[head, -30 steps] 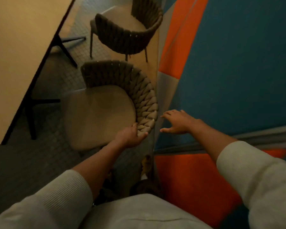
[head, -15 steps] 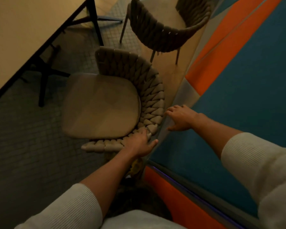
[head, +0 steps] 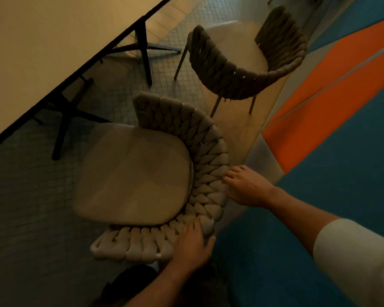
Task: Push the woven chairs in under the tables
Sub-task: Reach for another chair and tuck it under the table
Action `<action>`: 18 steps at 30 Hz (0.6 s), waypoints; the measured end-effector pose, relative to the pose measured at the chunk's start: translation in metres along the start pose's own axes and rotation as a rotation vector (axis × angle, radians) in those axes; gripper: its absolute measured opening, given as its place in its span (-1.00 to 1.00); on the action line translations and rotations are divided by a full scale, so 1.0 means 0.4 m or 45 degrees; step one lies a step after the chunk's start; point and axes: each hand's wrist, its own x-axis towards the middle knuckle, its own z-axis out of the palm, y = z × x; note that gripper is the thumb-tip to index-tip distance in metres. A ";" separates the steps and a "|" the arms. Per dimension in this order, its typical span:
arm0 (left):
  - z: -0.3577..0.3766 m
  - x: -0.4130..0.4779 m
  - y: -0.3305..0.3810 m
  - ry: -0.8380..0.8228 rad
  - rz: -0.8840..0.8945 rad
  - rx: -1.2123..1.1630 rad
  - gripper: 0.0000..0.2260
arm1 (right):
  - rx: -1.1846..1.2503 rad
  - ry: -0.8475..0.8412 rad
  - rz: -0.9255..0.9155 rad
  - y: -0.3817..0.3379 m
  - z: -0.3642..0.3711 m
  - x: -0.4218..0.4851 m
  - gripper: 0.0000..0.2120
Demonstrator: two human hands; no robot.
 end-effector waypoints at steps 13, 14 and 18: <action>0.165 0.233 -0.013 -0.048 -0.135 0.298 -0.44 | -0.112 0.342 -0.312 0.162 0.175 0.201 -0.55; 0.139 0.222 -0.013 -0.065 -0.092 0.332 -0.38 | -0.105 0.352 -0.304 0.154 0.177 0.203 -0.56; 0.123 0.214 -0.066 -0.111 -0.049 0.400 -0.24 | -0.076 0.325 -0.250 0.117 0.177 0.209 -0.58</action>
